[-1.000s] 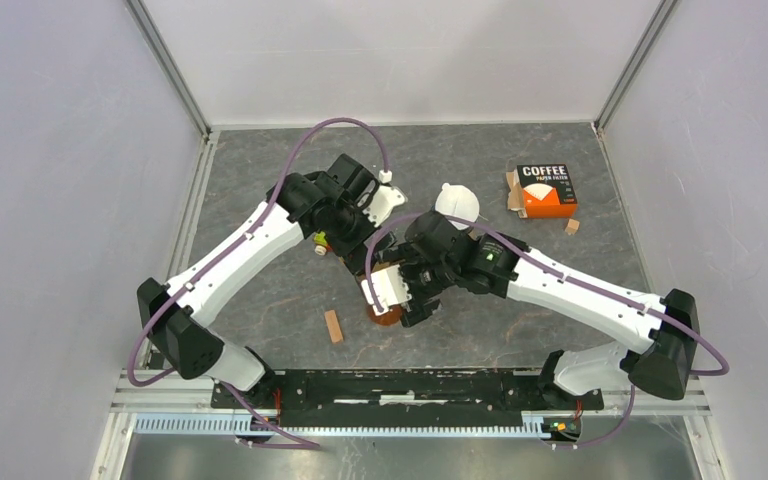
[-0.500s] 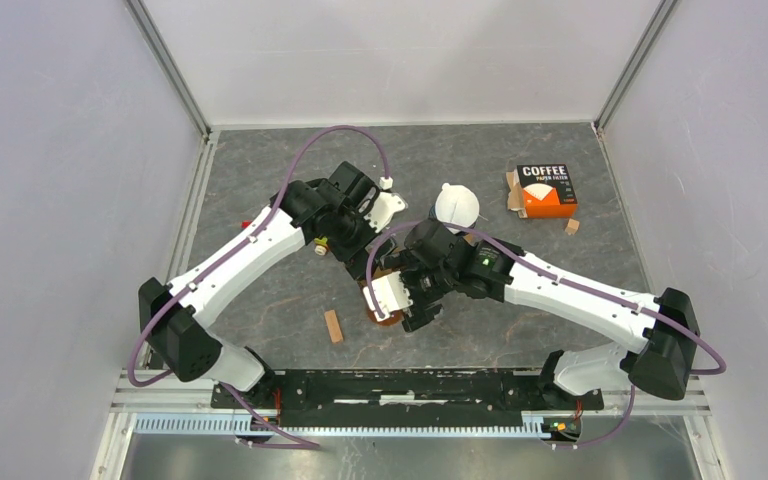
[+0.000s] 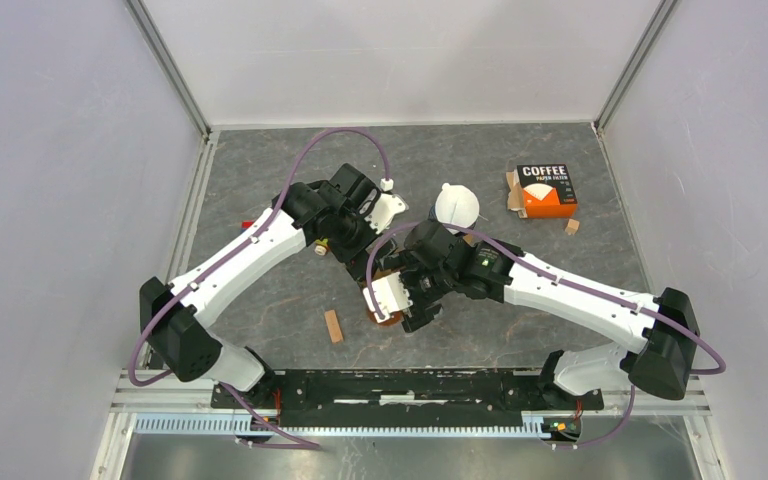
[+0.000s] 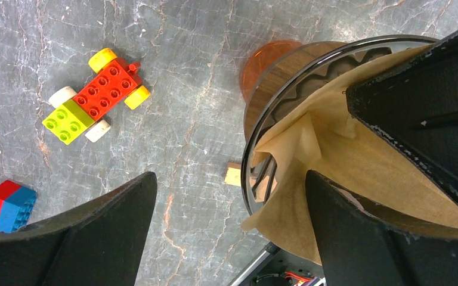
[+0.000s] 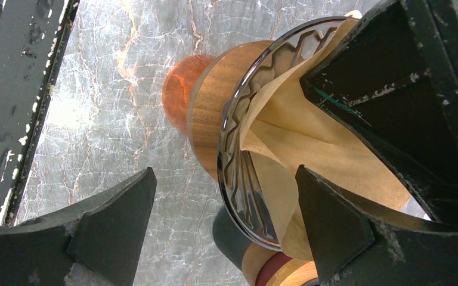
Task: Place the coffee filter in the dripper
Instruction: Place the coffee filter in the coffee dripper.
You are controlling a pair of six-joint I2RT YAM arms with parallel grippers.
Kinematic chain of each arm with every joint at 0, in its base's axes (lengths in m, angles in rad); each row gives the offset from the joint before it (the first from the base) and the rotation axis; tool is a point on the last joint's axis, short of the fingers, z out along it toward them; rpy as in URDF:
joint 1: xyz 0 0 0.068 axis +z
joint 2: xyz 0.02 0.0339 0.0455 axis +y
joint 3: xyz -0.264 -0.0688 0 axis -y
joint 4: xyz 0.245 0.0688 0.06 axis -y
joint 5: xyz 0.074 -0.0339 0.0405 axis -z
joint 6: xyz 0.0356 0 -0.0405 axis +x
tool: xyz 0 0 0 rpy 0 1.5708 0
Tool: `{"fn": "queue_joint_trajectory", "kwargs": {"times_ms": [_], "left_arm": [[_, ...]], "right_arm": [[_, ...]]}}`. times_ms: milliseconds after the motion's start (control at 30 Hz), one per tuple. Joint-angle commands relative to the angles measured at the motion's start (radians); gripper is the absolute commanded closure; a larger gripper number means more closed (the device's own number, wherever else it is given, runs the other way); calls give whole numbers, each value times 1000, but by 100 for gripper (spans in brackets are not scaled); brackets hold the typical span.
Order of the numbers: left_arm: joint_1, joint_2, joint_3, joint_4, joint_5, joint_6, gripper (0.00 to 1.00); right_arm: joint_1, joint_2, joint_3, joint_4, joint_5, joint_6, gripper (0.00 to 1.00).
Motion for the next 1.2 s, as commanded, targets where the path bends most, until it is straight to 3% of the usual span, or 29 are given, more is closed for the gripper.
{"fn": "queue_joint_trajectory", "kwargs": {"times_ms": [0, 300, 900, 1167], "left_arm": [[3, -29, 27, 6, -18, 32, 0], [3, -31, 112, -8, 2, 30, 0], [3, -55, 107, -54, 81, 51, 0], [3, -75, 55, 19, 103, 44, 0]], "right_arm": [[-4, -12, 54, -33, 0, 0, 6], [-3, -16, 156, -67, -30, 6, 5], [-10, -37, 89, -47, -92, 11, 6], [-10, -25, 64, -34, -105, 10, 6]]}}
